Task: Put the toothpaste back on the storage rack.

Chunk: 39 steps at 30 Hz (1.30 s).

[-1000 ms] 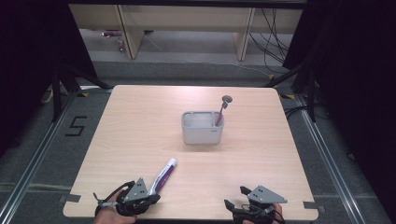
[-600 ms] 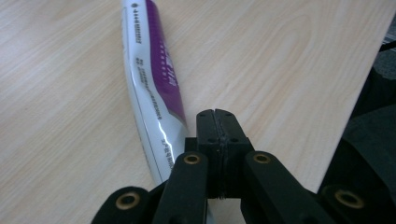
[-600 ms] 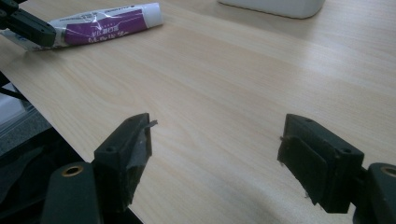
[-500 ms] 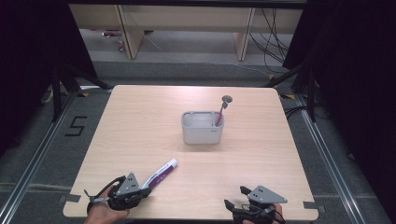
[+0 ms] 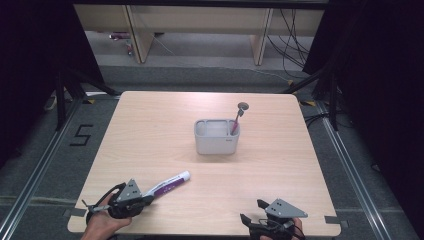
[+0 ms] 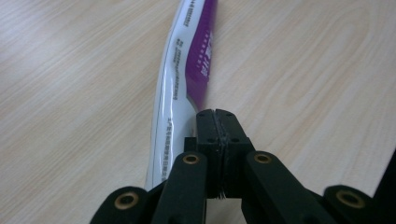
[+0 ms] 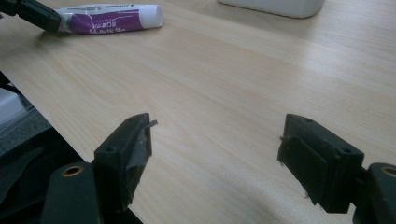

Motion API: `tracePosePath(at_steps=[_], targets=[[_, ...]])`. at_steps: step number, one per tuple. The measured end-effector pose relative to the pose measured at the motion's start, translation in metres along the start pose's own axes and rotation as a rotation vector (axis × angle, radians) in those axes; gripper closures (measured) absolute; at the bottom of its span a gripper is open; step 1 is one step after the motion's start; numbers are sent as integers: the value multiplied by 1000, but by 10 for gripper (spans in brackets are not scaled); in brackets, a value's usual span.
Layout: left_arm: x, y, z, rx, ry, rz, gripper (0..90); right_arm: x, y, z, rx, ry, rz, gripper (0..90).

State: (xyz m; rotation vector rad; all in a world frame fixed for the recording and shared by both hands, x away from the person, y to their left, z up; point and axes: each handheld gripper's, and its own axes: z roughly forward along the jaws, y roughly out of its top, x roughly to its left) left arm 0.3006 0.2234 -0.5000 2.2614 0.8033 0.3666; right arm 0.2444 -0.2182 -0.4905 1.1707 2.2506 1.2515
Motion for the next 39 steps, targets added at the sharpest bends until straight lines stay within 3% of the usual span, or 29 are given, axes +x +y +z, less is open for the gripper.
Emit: tracePosePath(at_steps=[3,10,12,37,38,39], targets=[[8,-3,0,15,16,-6,884,0,0,0,2,7,5,254],[22,-2,0,-2,37,-49,882,1,0,1,-8,13,8,256],[26,-2,1,14,47,-37,881,0,0,1,-6,8,2,256],[63,23,23,34,92,-99,872,0,1,1,-3,-3,-4,256],[63,23,24,27,91,-113,872,2,0,1,4,7,27,256],[65,24,24,28,92,-113,870,-1,0,1,-1,3,3,256]])
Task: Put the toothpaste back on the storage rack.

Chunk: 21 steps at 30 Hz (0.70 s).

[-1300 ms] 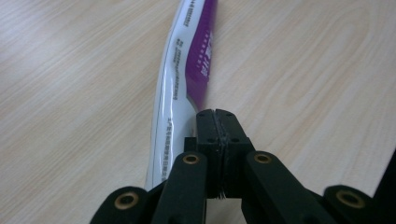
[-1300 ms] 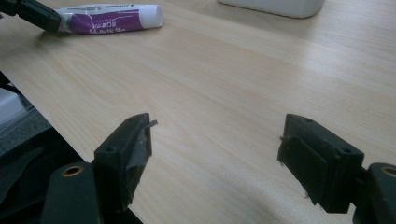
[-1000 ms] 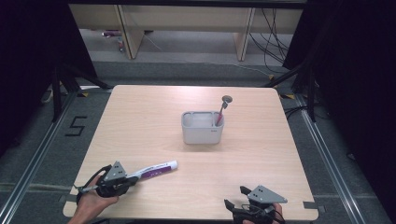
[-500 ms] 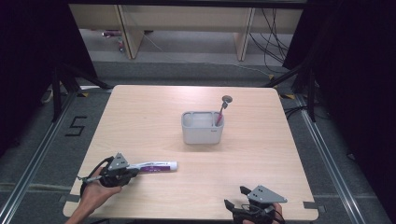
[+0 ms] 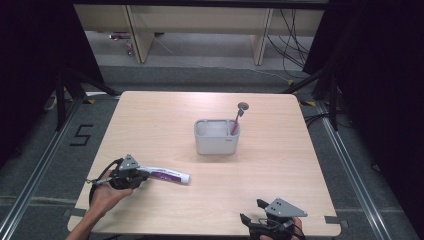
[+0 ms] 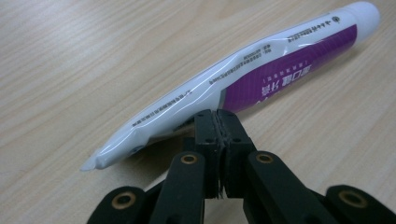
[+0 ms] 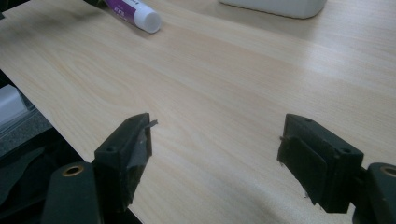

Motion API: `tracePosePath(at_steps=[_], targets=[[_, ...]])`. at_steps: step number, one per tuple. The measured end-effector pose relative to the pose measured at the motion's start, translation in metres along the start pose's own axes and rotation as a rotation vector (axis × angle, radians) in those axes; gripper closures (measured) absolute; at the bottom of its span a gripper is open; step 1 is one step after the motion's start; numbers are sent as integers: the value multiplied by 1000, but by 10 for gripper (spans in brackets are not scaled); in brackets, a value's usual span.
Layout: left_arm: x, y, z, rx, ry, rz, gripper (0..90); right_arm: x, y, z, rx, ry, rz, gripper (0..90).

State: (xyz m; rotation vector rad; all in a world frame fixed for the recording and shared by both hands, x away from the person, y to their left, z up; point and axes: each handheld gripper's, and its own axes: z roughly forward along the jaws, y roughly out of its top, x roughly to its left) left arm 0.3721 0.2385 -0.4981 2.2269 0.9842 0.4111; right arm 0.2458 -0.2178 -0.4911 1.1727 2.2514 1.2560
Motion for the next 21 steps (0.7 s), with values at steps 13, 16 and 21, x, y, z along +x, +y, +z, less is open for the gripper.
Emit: tracePosePath(at_steps=[13,16,21], targets=[[9,14,6,2,2,-19,863,0,0,-1,-2,8,13,256],[10,16,9,4,2,-27,863,0,0,0,2,4,5,255],[14,24,16,9,8,-36,858,-2,0,0,0,1,-7,255]])
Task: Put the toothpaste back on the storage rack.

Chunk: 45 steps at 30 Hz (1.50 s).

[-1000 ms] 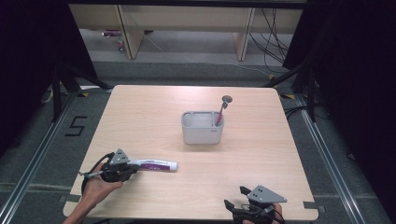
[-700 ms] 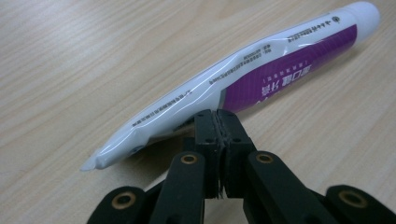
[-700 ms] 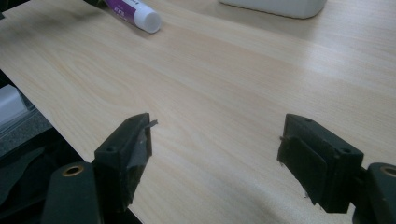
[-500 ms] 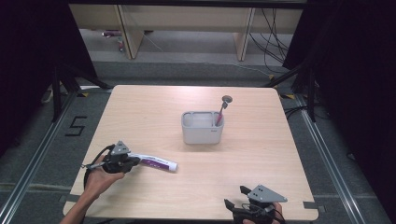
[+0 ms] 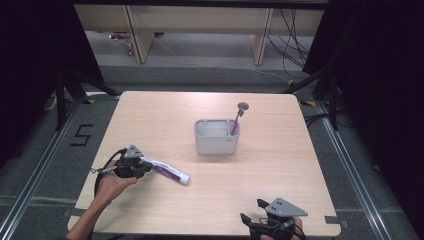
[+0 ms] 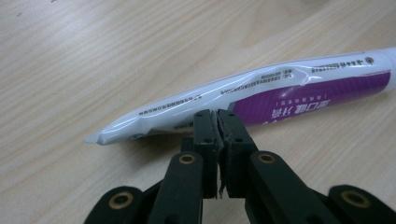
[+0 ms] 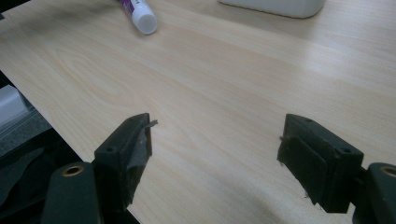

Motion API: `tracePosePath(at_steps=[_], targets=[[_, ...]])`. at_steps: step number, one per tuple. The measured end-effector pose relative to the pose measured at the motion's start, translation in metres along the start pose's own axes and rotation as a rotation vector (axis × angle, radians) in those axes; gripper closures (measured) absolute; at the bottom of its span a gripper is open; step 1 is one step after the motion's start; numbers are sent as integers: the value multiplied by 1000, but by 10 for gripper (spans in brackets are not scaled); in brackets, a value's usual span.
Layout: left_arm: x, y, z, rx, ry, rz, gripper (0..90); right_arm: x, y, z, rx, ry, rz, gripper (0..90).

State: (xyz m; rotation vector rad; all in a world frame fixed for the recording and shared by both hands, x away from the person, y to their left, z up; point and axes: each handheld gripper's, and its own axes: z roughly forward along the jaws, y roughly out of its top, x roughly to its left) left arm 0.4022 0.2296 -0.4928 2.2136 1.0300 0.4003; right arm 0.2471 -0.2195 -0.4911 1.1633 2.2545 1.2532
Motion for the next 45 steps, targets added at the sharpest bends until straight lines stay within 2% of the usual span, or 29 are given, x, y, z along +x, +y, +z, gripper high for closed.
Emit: tracePosePath(at_steps=[4,5,12,13,15,22,24,26,27,28,29,30,31,32,33,34,35,38,39,40,45], targets=[[1,6,3,7,4,0,855,2,0,-1,-3,6,20,255],[2,8,5,7,4,6,855,0,1,-1,-2,3,3,255],[4,22,15,26,4,-15,845,0,0,-1,4,8,13,256],[4,24,16,28,7,-14,845,2,0,-2,9,13,37,255],[4,27,19,29,9,-14,845,-1,0,-1,-9,6,9,255],[3,33,28,33,11,-25,839,-1,0,-2,-7,7,13,255],[2,35,30,44,12,-10,838,-1,0,-2,-8,6,13,256],[1,36,33,35,16,-21,838,-1,0,-2,-8,6,11,256],[2,37,33,49,16,-3,838,-1,0,-2,-7,8,15,256],[1,38,34,37,22,-18,838,-1,0,-1,-13,15,14,256],[2,40,34,59,18,7,838,-2,0,-2,-15,1,-1,255],[0,40,36,41,21,-16,838,-2,1,-2,-15,2,-5,255],[2,42,35,61,23,8,838,-1,1,-2,-11,3,-1,256],[0,43,37,43,24,-15,838,-2,1,-2,-14,0,-6,255],[2,44,36,64,25,5,838,-2,1,-3,-10,3,-3,255],[0,44,39,45,28,-17,837,-2,1,-3,-9,2,-4,255],[2,46,38,69,28,6,836,-2,1,-3,-10,1,-6,255],[3,46,41,78,42,-7,832,-1,1,-2,-16,8,-4,256],[3,46,42,64,40,-13,832,1,1,-3,-10,19,16,256],[4,46,43,61,36,-23,826,2,1,-4,-5,10,34,256],[4,50,34,91,45,-8,811,-1,1,-3,-9,5,2,256]])
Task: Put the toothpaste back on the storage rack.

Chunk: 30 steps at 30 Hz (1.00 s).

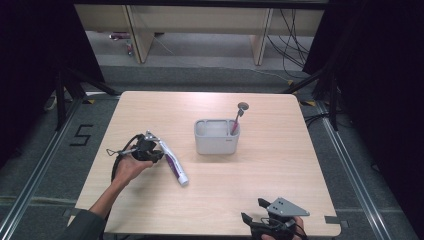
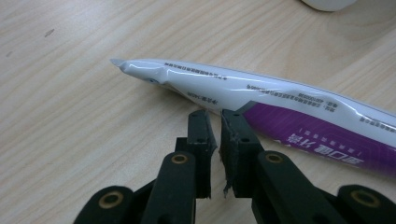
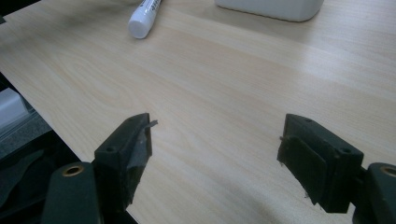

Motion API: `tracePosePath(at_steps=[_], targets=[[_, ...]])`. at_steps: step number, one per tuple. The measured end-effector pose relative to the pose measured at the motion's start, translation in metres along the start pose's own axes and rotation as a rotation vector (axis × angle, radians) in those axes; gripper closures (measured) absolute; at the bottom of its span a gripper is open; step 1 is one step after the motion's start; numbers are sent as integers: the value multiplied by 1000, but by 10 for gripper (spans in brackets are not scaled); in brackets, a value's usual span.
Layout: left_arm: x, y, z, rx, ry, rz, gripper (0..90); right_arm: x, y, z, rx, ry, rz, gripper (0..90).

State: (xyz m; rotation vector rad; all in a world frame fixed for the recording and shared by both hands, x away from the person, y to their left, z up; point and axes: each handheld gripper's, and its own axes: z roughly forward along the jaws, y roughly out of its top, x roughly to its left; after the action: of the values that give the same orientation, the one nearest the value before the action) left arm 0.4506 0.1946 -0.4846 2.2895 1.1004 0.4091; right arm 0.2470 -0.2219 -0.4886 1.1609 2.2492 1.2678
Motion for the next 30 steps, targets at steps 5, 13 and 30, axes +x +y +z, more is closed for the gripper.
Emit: tracePosePath(at_steps=[5,13,30], targets=[[-2,4,-8,13,1,-16,755,1,0,0,1,6,6,256],[-4,12,-17,22,-22,-120,572,1,0,1,0,8,10,256],[-20,24,-7,99,-47,-337,261,4,0,1,8,14,35,256]])
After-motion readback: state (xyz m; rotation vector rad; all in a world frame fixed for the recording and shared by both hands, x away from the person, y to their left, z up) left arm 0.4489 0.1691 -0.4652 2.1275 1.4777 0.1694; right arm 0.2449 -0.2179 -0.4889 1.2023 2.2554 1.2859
